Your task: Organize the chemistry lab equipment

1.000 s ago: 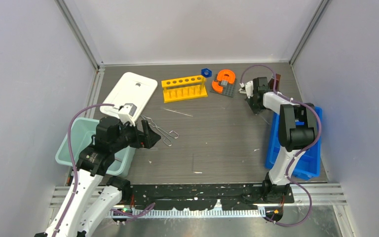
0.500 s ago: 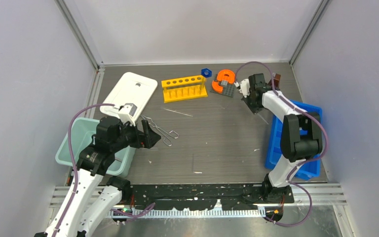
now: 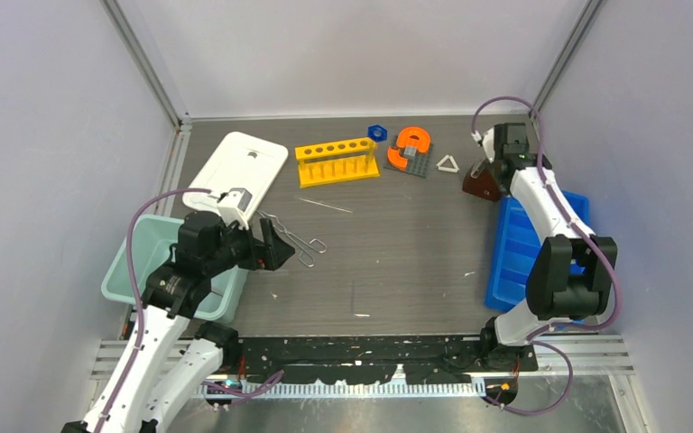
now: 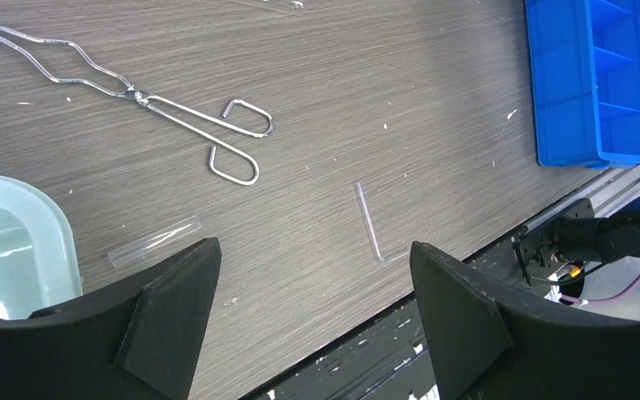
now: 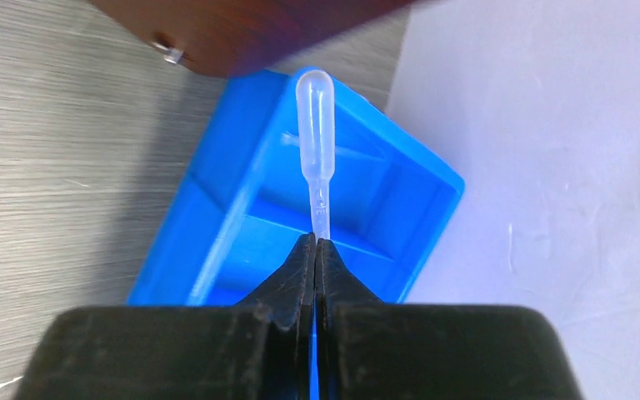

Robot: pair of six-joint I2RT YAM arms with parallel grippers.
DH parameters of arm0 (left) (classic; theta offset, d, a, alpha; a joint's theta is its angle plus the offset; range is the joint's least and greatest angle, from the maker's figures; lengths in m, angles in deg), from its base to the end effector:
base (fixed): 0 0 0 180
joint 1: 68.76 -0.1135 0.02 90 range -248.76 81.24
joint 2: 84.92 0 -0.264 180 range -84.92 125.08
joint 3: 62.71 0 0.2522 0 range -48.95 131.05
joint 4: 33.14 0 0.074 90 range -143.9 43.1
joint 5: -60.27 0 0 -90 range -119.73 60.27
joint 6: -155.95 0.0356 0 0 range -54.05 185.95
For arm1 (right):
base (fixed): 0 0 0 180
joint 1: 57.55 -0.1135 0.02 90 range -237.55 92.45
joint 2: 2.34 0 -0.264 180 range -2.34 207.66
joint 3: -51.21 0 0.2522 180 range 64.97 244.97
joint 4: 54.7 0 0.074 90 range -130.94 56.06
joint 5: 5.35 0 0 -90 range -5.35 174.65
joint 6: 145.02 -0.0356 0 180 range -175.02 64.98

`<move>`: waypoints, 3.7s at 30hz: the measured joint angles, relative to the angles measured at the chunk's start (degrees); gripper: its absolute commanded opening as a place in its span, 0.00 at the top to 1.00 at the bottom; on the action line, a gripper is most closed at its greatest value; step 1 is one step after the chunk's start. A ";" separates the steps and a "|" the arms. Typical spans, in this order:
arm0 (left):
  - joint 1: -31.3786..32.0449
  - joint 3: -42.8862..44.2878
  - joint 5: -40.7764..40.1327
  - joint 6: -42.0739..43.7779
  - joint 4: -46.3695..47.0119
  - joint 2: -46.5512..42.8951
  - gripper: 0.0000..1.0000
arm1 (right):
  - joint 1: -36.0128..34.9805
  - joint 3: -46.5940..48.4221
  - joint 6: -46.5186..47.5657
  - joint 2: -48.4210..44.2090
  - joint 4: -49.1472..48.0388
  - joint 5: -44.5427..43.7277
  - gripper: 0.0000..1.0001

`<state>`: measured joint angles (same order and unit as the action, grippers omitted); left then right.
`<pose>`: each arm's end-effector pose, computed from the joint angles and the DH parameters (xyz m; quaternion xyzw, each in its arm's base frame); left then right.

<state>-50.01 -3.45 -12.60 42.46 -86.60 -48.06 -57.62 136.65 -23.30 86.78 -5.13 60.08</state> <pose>0.1240 -0.0532 0.3122 0.0376 0.8632 -0.2962 0.4071 0.3313 -0.0144 0.2760 -0.1895 0.9102 -0.2783 0.2413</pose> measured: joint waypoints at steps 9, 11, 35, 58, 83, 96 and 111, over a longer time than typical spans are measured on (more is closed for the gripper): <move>0.00 0.02 0.02 -0.04 0.00 1.70 0.14 | 9.03 0.00 2.25 -2.01 0.04 1.33 1.00; 0.00 0.02 0.00 -0.04 0.00 1.95 0.14 | 9.94 -0.02 2.78 -1.97 0.07 2.73 1.00; 0.00 0.02 -0.22 -0.04 0.00 1.40 0.14 | 10.97 0.22 4.68 7.67 3.17 7.26 0.65; 0.00 0.02 -0.90 -0.02 -0.02 1.05 0.14 | -0.59 3.48 -9.99 4.07 7.82 -10.38 0.62; 0.00 0.02 -4.72 -0.02 -0.48 2.97 0.14 | 7.63 -1.70 -33.07 6.27 7.10 -12.15 0.61; 0.00 0.00 -5.14 -0.04 -0.48 3.30 0.14 | 13.33 0.04 -33.33 8.46 5.99 -11.39 0.62; 0.00 0.02 -5.62 -0.02 -0.50 3.41 0.14 | 14.75 5.29 -33.90 11.82 5.38 -10.34 0.60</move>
<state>-50.01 -3.43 -18.22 42.44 -87.11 -44.65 -42.87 141.94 -57.20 98.60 0.25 49.74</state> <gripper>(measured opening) 0.863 0.402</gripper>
